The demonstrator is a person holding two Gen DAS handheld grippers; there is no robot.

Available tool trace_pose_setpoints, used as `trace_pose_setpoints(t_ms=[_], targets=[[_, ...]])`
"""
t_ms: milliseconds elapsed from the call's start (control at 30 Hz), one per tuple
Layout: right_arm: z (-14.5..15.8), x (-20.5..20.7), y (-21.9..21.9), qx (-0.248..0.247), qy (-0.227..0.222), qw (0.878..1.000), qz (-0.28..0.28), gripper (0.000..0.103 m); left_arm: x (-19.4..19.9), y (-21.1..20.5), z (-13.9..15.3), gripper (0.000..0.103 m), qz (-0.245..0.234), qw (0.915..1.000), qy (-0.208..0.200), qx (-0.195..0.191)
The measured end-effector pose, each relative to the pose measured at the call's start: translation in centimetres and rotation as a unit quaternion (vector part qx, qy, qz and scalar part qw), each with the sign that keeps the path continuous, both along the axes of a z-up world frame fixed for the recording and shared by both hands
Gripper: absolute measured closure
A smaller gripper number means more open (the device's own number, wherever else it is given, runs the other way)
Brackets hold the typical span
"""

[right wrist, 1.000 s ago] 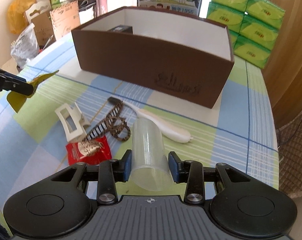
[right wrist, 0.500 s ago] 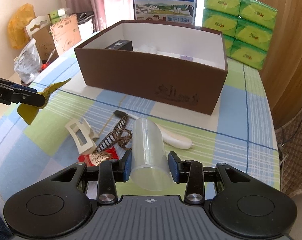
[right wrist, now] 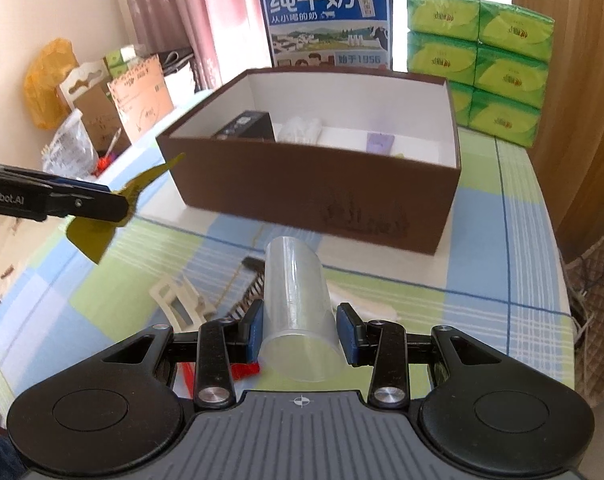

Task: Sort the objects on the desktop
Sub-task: 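Carry the yellow pouch and clear cup over the brown box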

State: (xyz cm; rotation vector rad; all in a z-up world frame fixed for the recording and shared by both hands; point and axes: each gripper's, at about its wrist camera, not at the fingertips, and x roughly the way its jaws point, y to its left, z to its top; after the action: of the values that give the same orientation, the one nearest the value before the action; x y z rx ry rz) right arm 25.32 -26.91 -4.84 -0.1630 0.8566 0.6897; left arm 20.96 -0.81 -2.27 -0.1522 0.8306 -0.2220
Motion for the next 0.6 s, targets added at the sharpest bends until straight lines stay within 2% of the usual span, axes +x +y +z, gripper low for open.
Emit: trace_pose_setpoints(t_ms=[600], targets=[[3.8, 5.7, 1.1, 0.043, -0.04, 0.998, -0.004, 0.067, 5.9, -1.2, 2.8, 0.052, -0.015, 0.999, -0.041, -0.009]])
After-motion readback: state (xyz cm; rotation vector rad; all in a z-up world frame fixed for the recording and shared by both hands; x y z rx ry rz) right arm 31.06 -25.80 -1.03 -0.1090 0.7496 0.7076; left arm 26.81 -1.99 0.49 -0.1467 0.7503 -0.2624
